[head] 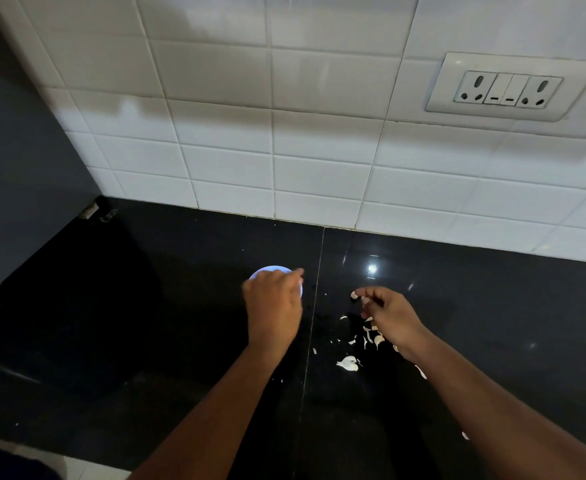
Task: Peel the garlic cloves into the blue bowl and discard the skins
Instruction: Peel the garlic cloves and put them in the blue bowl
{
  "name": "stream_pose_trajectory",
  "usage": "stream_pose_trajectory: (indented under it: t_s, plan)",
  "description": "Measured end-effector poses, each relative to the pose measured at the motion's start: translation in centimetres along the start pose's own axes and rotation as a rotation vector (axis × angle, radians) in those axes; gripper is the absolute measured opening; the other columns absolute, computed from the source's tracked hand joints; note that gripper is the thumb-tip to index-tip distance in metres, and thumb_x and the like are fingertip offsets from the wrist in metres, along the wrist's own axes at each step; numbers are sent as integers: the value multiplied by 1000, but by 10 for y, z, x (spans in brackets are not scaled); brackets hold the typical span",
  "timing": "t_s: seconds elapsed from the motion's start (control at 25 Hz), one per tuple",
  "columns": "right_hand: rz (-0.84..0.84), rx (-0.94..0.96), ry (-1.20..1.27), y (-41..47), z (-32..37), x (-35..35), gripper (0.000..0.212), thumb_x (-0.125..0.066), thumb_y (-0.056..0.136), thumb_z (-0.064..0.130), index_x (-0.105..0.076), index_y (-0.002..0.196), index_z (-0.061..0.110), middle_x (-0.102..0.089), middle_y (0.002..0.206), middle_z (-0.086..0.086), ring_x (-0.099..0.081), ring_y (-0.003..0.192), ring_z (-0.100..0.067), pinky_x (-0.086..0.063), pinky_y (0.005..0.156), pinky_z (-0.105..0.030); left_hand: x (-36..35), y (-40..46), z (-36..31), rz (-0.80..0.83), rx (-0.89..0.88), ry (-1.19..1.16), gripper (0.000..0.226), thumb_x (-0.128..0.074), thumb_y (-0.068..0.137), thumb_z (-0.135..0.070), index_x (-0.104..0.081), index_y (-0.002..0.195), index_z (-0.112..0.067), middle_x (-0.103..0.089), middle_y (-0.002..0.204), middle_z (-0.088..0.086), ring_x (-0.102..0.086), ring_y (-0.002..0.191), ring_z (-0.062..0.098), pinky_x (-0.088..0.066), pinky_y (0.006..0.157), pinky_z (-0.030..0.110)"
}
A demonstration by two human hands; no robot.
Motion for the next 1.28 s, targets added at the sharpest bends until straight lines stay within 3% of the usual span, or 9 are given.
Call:
stream_pose_trajectory:
  t_s: [0.08,0.16,0.32,0.48,0.64,0.8,0.96,1.16,1.28]
  plan:
    - [69,-75,333,-9,12,-8,15,-63,103,10,-73,114,10,-73,90,-8,-69,77,-12,-55,69,-25,-13,-17,-25,225,62,-380,22,-66,100,-25,-80,116,-21,-78,101,-1,-70,97,19,-55,88,41]
    - [96,-84,485,-15,19,-14,11,-69,99,9,-73,108,4,-75,88,-10,-70,72,-12,-55,63,-24,-25,-34,-44,425,215,-713,18,-67,100,-24,-82,110,-22,-79,100,-7,-72,95,6,-58,88,33]
    - [134,-78,489,-24,16,-16,12,-71,97,9,-74,105,1,-76,83,-10,-70,71,-13,-56,63,-24,-32,-48,-50,412,548,-964,13,-69,100,-20,-80,93,-21,-77,80,-6,-68,74,0,-53,64,22]
    - [184,-58,443,-28,16,-15,12,-67,98,2,-75,106,3,-76,82,-12,-71,71,-14,-59,66,-24,-34,-49,-45,461,763,-1092,5,-70,100,-18,-73,101,-14,-75,82,0,-67,73,7,-55,60,23]
    - [200,-26,198,-27,15,-18,13,-66,99,5,-76,104,12,-79,92,-12,-72,73,-13,-60,71,-28,-39,-54,-42,501,841,-1054,8,-65,101,-11,-73,98,-11,-74,82,3,-65,72,9,-54,59,23]
    - [-14,15,-134,-18,8,-8,17,-68,98,14,-74,97,29,-77,90,7,-71,72,-11,-57,73,-28,-37,-57,-33,454,844,-932,11,-61,103,-12,-71,98,-14,-72,83,1,-62,69,7,-52,55,21]
    - [-32,9,-474,-16,13,0,16,-63,99,29,-73,103,41,-72,94,20,-70,86,-5,-53,74,-27,-35,-58,-29,471,805,-905,12,-60,103,-13,-71,98,-16,-73,85,3,-62,68,8,-48,52,22]
    - [-254,-19,-459,-6,17,24,23,-57,99,31,-73,113,40,-72,119,12,-69,105,-19,-55,91,-38,-33,-57,-28,480,765,-867,13,-59,104,-19,-71,99,-21,-75,85,-1,-64,72,6,-47,58,20]
    - [-187,-39,-569,-1,15,36,25,-55,101,32,-71,118,41,-71,121,13,-69,106,-17,-56,90,-38,-35,-56,-28,475,743,-855,13,-60,104,-21,-72,98,-22,-76,86,0,-64,71,5,-47,60,19]
Point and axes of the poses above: each hand's wrist, its own y-axis towards the middle knuckle, its own x-axis out of the back of the hand, z = x × y, the point moved 2 cm from there along y, towards the middle knuckle
